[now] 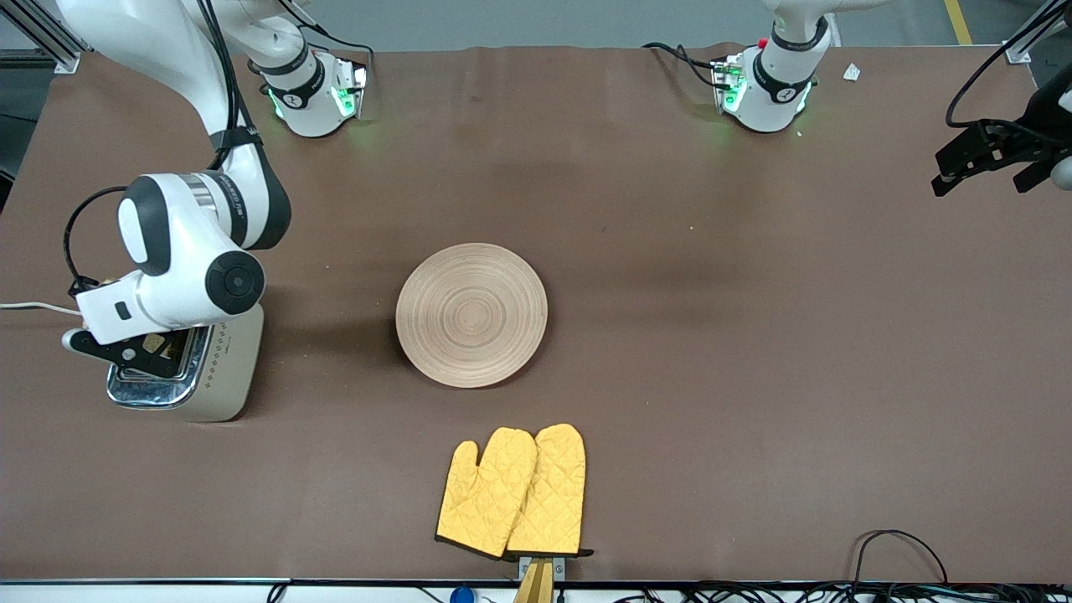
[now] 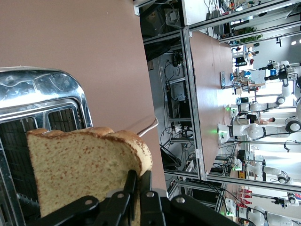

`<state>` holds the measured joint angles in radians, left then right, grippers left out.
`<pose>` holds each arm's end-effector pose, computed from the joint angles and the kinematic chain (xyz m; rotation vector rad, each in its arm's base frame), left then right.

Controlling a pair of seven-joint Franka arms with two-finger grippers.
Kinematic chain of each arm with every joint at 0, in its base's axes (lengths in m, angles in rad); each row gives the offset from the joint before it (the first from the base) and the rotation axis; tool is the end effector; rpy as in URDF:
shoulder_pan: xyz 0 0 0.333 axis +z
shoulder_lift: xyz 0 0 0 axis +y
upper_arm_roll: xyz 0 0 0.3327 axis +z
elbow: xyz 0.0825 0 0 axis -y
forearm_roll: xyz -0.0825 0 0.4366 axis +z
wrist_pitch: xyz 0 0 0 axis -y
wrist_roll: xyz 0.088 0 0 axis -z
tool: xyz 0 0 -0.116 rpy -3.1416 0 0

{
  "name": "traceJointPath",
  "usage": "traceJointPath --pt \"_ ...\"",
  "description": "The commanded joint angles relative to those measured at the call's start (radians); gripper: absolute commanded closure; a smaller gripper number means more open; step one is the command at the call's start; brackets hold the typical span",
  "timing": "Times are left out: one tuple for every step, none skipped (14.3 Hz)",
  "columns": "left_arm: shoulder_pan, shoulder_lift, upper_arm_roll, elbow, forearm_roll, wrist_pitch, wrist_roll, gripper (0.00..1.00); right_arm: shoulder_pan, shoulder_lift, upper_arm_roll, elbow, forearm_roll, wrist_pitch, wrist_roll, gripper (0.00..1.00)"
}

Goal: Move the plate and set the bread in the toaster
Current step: 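Lower the bread into the toaster slot with the right gripper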

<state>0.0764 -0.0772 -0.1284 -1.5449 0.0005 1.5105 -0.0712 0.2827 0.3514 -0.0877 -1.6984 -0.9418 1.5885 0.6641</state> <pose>0.5745 -0.0331 0.6856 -3.1330 -0.0304 -0.0669 0.6710 0.0436 0.3913 2.0892 -0.2242 0.0089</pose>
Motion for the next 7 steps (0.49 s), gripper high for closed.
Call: traceJointPath --pt "0.0 0.013 0.006 0.026 -0.004 -0.026 0.011 0.0 -0.005 -0.002 0.016 -0.02 -0.035 0.007 0.019 1.0" --pt "0.002 0.01 0.006 0.028 -0.004 -0.026 0.008 0.0 -0.004 0.006 0.016 -0.02 -0.035 0.007 0.02 1.0" --pt "0.008 0.01 0.016 0.034 -0.005 -0.024 0.013 0.0 -0.001 0.015 0.016 -0.02 -0.035 0.014 0.022 1.0" --pt "0.012 0.011 0.019 0.04 -0.005 -0.024 0.014 0.0 0.001 0.023 0.016 -0.018 -0.035 0.025 0.022 1.0" --pt "0.013 0.013 0.019 0.04 -0.011 -0.021 0.014 0.0 0.004 0.024 0.016 -0.018 -0.037 0.028 0.022 1.0" --pt "0.008 0.017 0.018 0.04 -0.008 -0.016 0.013 0.0 0.004 0.029 0.016 -0.018 -0.037 0.03 0.022 1.0" --pt "0.003 0.019 0.015 0.042 -0.007 -0.013 0.004 0.0 0.006 0.038 0.016 -0.015 -0.038 0.031 0.025 1.0"
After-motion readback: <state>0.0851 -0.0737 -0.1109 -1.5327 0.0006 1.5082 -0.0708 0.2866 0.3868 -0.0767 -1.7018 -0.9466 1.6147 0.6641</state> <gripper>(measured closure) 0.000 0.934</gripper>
